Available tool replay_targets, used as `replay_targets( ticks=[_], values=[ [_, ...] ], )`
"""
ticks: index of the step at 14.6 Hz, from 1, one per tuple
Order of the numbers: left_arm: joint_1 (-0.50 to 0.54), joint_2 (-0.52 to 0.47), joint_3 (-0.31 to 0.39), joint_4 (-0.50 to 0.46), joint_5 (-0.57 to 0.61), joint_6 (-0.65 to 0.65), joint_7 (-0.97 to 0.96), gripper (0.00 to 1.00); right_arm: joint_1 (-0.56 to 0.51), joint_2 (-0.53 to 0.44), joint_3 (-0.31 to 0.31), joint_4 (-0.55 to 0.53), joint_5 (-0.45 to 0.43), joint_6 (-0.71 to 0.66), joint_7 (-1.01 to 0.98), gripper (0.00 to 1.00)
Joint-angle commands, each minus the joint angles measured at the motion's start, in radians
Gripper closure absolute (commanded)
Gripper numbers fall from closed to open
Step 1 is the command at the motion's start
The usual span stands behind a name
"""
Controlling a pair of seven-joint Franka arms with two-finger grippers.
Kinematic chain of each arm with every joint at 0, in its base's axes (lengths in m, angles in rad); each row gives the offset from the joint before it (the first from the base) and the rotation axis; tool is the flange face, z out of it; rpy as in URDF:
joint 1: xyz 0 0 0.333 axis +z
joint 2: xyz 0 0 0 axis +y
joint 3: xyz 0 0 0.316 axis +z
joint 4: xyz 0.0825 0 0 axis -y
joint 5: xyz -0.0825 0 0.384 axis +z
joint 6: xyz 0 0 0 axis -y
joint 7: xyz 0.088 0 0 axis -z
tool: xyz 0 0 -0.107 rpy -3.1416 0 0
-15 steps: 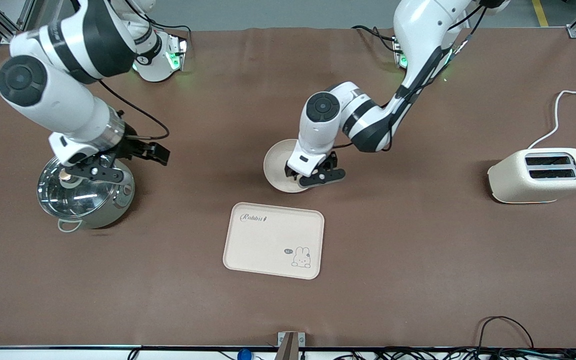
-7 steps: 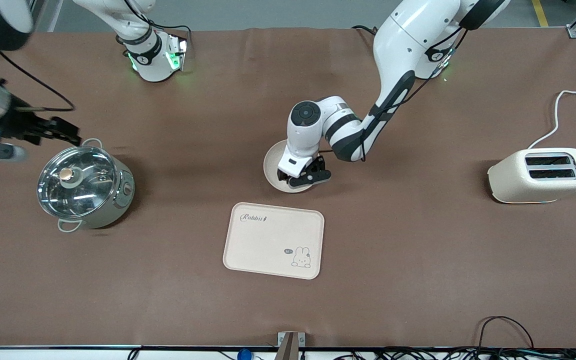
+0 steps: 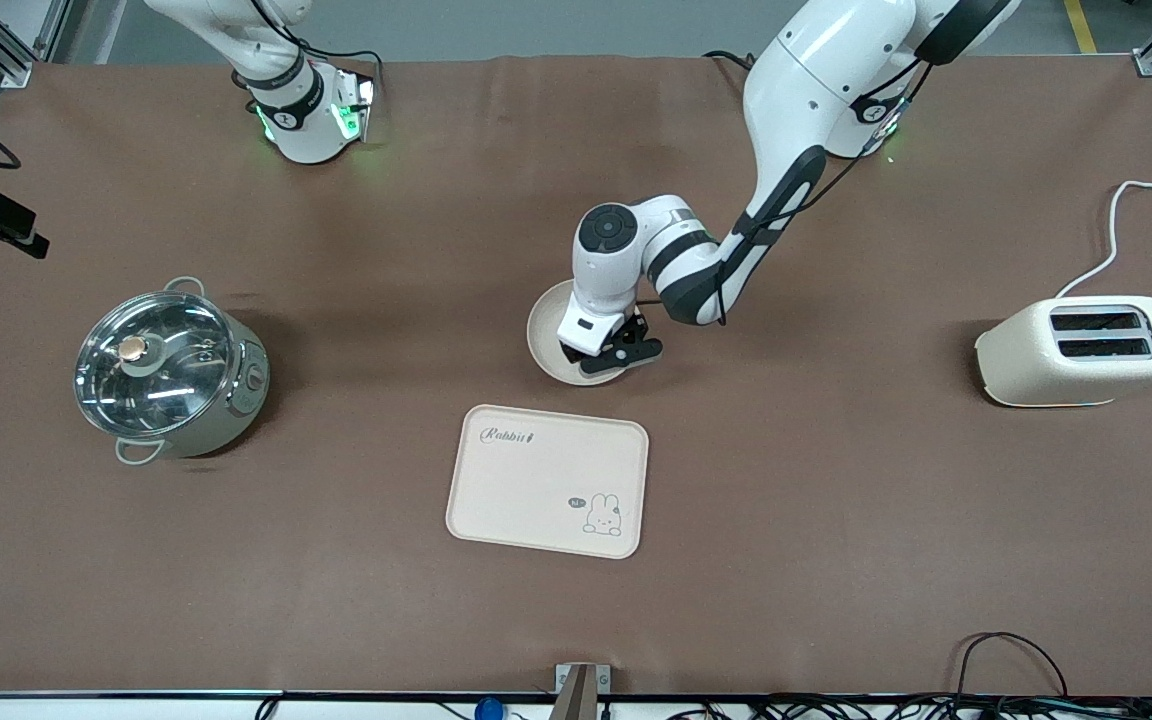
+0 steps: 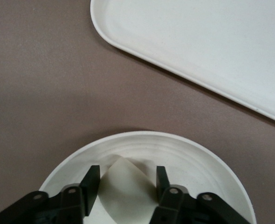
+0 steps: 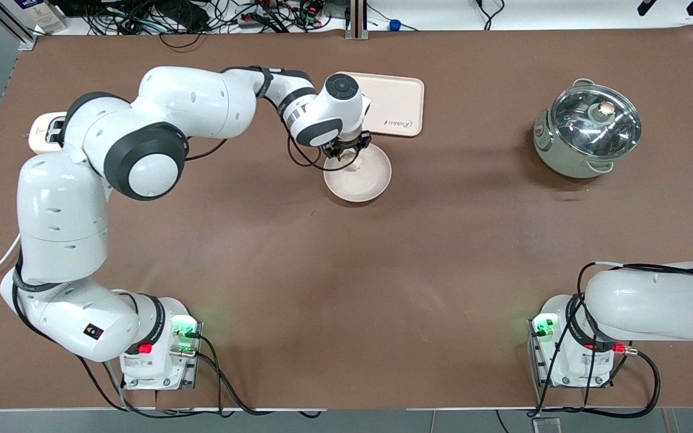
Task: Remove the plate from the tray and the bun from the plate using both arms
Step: 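Lower the left gripper onto the white bun on the plate and grasp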
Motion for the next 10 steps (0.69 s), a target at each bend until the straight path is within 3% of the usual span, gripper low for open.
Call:
replay_targets(
  ticks=[1,3,6,10],
  values=[
    [-0.007,-0.011,0.002,-0.003,0.019,-0.004,-0.037,0.80,0.055,0.008,-0.014,0.009,-0.012,-0.011,0.016,0.00],
    [0.005,-0.019,-0.001,-0.002,0.007,-0.006,-0.028,0.93,0.060,0.009,-0.011,-0.001,-0.008,-0.013,0.047,0.00],
    [0.100,-0.092,-0.081,0.001,-0.037,-0.125,0.052,0.97,0.051,0.009,-0.013,-0.006,-0.007,-0.014,0.044,0.00],
    [0.464,-0.212,-0.315,0.011,-0.135,-0.331,0.384,0.97,0.049,0.011,-0.013,-0.001,-0.001,-0.002,0.045,0.00]
  ],
)
